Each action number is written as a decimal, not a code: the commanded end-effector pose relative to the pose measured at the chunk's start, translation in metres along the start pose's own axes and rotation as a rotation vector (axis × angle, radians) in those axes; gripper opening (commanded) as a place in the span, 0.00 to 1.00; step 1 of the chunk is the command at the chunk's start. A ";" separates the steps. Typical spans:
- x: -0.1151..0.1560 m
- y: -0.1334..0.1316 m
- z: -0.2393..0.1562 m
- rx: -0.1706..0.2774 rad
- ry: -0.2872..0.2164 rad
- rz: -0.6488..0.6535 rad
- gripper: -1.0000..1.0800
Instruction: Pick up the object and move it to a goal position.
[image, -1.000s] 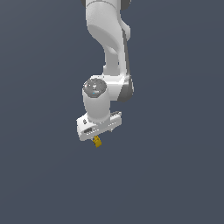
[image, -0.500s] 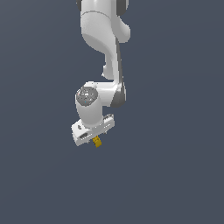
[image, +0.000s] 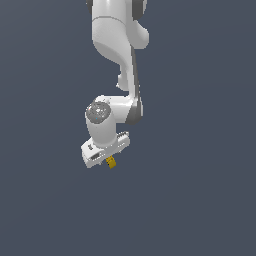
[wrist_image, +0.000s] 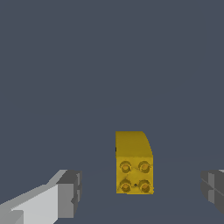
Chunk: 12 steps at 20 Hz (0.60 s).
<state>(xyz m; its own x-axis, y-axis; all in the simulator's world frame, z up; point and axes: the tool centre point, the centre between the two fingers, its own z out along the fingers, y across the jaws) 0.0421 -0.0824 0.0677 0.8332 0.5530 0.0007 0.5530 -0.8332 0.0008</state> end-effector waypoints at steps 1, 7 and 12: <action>-0.001 0.000 0.008 0.001 -0.001 0.000 0.96; -0.001 -0.001 0.038 0.001 -0.001 -0.003 0.96; -0.001 0.000 0.046 0.001 -0.001 -0.003 0.96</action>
<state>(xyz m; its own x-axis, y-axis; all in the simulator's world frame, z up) 0.0407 -0.0827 0.0228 0.8313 0.5558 -0.0014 0.5558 -0.8313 -0.0012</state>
